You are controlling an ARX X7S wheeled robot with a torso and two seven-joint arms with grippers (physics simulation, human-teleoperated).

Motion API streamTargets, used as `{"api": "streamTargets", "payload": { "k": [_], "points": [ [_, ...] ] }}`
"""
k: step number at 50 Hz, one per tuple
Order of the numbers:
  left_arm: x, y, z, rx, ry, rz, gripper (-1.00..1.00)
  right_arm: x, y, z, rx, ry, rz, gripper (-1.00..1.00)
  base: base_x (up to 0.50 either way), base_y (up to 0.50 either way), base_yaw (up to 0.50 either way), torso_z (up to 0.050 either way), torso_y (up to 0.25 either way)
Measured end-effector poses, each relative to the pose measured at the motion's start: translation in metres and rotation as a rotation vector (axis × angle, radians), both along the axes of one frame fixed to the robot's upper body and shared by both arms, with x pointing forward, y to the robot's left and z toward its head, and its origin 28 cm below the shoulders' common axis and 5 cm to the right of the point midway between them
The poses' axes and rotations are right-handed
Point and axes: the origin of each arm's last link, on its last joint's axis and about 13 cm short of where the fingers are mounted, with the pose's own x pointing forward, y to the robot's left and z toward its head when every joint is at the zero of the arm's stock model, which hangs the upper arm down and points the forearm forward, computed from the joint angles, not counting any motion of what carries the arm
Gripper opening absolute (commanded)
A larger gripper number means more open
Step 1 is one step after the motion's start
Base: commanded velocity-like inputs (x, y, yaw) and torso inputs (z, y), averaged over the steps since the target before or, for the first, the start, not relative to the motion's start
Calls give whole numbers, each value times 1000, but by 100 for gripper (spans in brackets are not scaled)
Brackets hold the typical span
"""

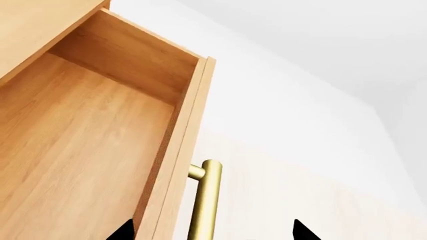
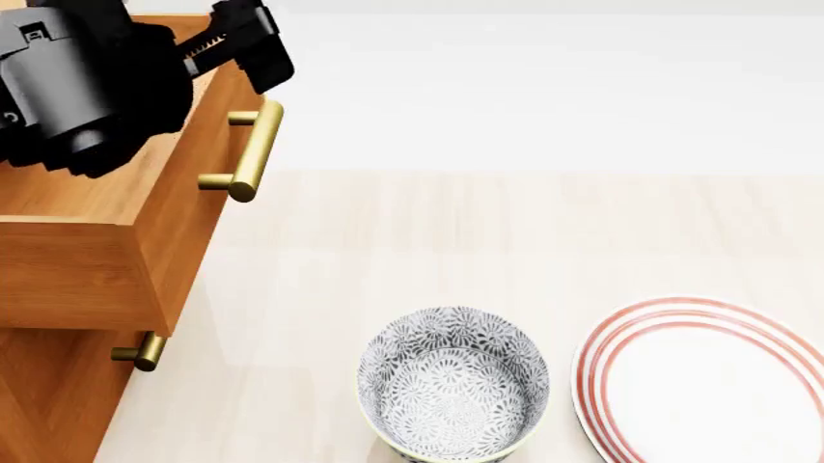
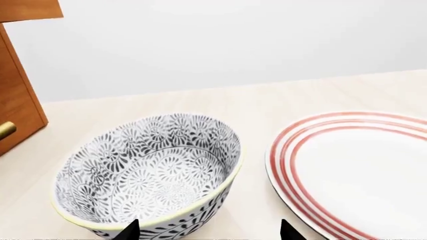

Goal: Open the top drawer of the cabinet.

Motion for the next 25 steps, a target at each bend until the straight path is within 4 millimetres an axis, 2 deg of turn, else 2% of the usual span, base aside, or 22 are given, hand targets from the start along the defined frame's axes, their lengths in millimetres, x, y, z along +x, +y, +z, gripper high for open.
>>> {"api": "streamTargets", "payload": {
  "k": [25],
  "points": [
    [10, 5, 20, -83, 82, 53, 100, -1, 1, -1, -2, 5, 10, 100, 0, 0, 0, 0, 0]
  ]
}}
